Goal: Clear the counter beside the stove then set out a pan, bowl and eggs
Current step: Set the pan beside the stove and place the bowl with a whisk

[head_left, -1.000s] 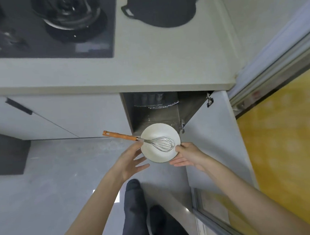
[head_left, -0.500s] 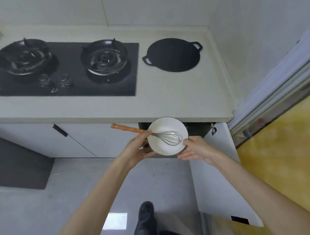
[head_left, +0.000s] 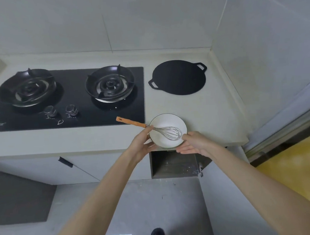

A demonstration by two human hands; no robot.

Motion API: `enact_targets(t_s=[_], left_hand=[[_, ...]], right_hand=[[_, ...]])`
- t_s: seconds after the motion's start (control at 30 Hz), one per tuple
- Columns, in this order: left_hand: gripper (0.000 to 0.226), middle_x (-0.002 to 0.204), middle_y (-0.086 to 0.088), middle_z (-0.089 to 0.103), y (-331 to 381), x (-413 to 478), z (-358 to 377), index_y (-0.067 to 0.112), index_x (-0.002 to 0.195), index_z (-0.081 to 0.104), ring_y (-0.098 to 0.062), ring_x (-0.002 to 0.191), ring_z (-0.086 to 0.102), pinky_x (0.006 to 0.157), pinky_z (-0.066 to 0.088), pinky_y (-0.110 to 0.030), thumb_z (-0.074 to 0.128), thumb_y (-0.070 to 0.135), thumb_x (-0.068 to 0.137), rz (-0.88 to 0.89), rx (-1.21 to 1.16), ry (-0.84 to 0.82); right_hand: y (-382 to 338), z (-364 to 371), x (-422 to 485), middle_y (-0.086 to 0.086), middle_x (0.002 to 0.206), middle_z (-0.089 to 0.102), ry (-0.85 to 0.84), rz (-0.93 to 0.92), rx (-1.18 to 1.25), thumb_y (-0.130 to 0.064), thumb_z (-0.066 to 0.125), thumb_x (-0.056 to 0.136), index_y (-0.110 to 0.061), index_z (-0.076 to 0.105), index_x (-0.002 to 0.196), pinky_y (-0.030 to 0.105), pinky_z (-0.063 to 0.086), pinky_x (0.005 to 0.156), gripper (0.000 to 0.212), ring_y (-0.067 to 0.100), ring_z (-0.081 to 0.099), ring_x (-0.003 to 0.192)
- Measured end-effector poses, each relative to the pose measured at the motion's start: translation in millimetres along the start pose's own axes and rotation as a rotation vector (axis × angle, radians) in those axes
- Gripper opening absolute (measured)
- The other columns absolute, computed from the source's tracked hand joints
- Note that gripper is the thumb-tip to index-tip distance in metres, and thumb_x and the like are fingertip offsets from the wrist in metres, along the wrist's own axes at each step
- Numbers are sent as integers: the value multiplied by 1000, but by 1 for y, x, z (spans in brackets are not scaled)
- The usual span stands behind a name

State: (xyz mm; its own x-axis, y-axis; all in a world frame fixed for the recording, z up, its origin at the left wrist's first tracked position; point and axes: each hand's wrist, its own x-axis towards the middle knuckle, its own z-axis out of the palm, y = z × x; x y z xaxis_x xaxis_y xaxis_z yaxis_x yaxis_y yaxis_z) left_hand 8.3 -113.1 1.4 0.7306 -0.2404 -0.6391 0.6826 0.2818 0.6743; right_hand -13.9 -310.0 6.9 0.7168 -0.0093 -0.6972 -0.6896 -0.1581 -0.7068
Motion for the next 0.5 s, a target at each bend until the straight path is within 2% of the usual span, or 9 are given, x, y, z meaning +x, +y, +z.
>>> enact_targets(t_s=[0.07,0.17,0.27,0.37,0.5], left_hand=[[43,126,-10,58,6,11,-4,14,127,58,-28,108,60,82,57,-33,64,34,89,-17,0,-3],[44,129,-10,58,10,24,-8,16,126,58,-26,109,60,92,54,-37,66,35,88,-31,13,-10],[37,129,-8,58,12,33,-11,19,118,62,-26,108,61,97,51,-38,67,36,87,-49,16,-1],[26,128,-9,58,16,38,-11,20,109,63,-25,106,61,97,51,-37,65,34,88,-47,-2,7],[22,127,-7,58,19,42,-10,22,108,63,-22,105,60,94,51,-34,63,35,90,-30,9,12]], right_hand=[[-6,2,9,28,101,65,5,14,-1,-16,39,100,-3,50,113,30,57,72,21,33,67,90],[-13,4,22,31,107,65,10,38,-6,-15,38,100,-4,48,114,32,57,74,21,32,67,92],[-16,5,31,31,109,65,12,63,-5,-14,38,100,-4,47,114,34,58,78,19,32,67,91],[-20,6,37,30,111,64,12,73,-11,-14,37,100,-5,46,112,36,56,83,17,32,66,93],[-23,5,44,30,111,64,26,58,-21,-15,36,101,-3,45,116,37,56,83,21,32,65,93]])
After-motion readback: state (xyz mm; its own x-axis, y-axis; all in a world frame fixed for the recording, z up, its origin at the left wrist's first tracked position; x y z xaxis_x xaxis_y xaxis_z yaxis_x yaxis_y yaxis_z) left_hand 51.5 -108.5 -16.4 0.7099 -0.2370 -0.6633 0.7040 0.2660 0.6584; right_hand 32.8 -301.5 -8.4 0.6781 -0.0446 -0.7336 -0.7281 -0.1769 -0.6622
